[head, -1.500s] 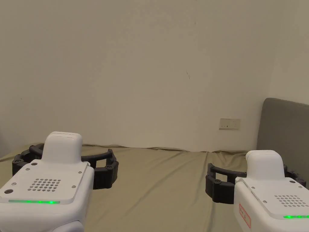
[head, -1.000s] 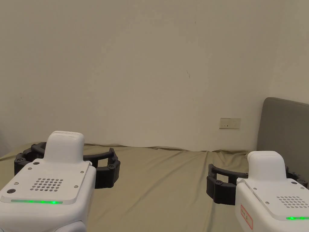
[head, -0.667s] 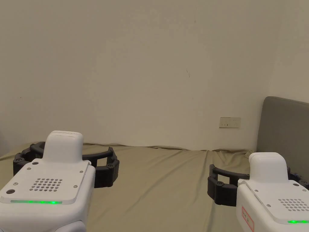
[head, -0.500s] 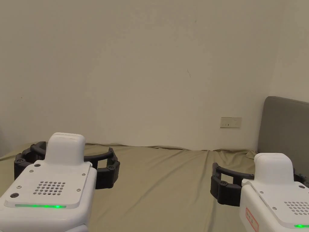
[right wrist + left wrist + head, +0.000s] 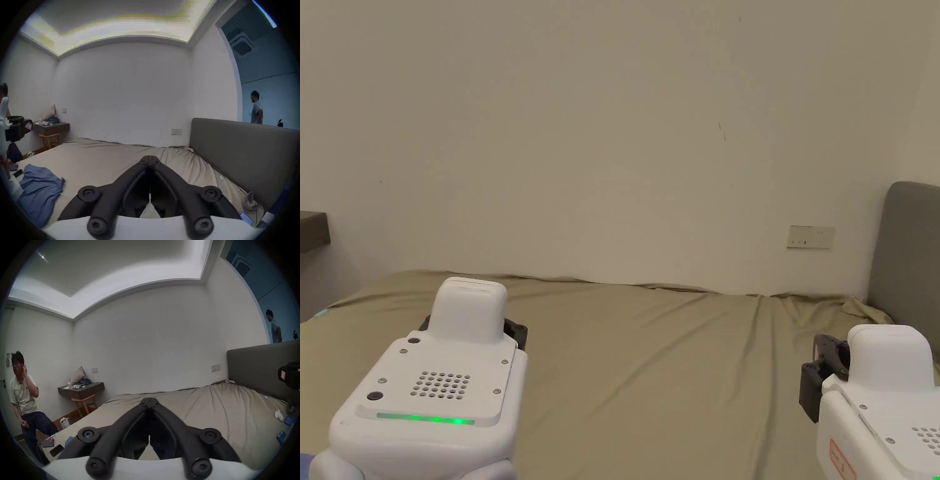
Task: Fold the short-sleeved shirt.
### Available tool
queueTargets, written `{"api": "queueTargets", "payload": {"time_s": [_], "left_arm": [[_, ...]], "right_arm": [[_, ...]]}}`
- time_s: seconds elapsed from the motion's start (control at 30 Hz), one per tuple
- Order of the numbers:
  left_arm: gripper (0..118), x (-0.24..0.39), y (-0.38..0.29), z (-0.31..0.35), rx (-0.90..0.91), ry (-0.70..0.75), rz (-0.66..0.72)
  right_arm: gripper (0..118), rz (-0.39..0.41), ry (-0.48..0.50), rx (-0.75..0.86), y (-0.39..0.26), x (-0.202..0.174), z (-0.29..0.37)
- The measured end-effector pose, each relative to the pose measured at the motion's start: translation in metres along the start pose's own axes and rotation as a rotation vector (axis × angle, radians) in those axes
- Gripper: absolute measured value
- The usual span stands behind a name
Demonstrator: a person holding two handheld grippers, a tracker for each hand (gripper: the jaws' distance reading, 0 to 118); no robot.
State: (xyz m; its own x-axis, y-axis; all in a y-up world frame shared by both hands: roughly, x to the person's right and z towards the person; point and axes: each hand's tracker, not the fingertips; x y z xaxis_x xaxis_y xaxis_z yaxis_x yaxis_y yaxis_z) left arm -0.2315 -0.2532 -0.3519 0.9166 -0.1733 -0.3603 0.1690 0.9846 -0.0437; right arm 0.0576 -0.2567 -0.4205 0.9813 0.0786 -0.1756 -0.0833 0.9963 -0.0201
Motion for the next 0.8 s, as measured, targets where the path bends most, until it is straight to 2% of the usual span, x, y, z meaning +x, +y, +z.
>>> {"api": "queueTargets", "payload": {"time_s": [0.1, 0.2, 0.37, 0.5, 0.6, 0.7, 0.73, 0.77, 0.8], "left_arm": [[0, -0.026, -0.008, 0.008, -0.044, 0.055, 0.012], [0, -0.068, -0.025, 0.027, -0.095, 0.177, 0.011], [0, -0.146, -0.060, 0.074, -0.211, 0.398, -0.021], [0, -0.196, -0.086, 0.105, -0.307, 0.499, 0.006], [0, -0.217, -0.101, 0.112, -0.353, 0.522, 0.006], [0, -0.223, -0.114, 0.101, -0.383, 0.507, 0.007], [13, -0.222, -0.119, 0.094, -0.377, 0.495, 0.036], [77, -0.222, -0.126, 0.085, -0.362, 0.471, 0.084], [118, -0.222, -0.136, 0.070, -0.381, 0.445, 0.111]], "right_arm": [[2, 0.008, 0.074, -0.013, -0.002, -0.020, -0.004], [2, 0.023, 0.182, -0.035, -0.010, -0.058, -0.009], [2, 0.017, 0.419, -0.095, -0.032, -0.151, -0.011], [2, 0.015, 0.566, -0.148, -0.046, -0.217, -0.009], [2, 0.030, 0.594, -0.150, -0.048, -0.244, -0.005], [2, 0.033, 0.605, -0.161, -0.049, -0.254, -0.011], [2, 0.040, 0.603, -0.164, -0.051, -0.256, -0.014], [2, 0.057, 0.593, -0.165, -0.052, -0.256, -0.017], [2, 0.082, 0.574, -0.164, -0.053, -0.256, -0.022]]}}
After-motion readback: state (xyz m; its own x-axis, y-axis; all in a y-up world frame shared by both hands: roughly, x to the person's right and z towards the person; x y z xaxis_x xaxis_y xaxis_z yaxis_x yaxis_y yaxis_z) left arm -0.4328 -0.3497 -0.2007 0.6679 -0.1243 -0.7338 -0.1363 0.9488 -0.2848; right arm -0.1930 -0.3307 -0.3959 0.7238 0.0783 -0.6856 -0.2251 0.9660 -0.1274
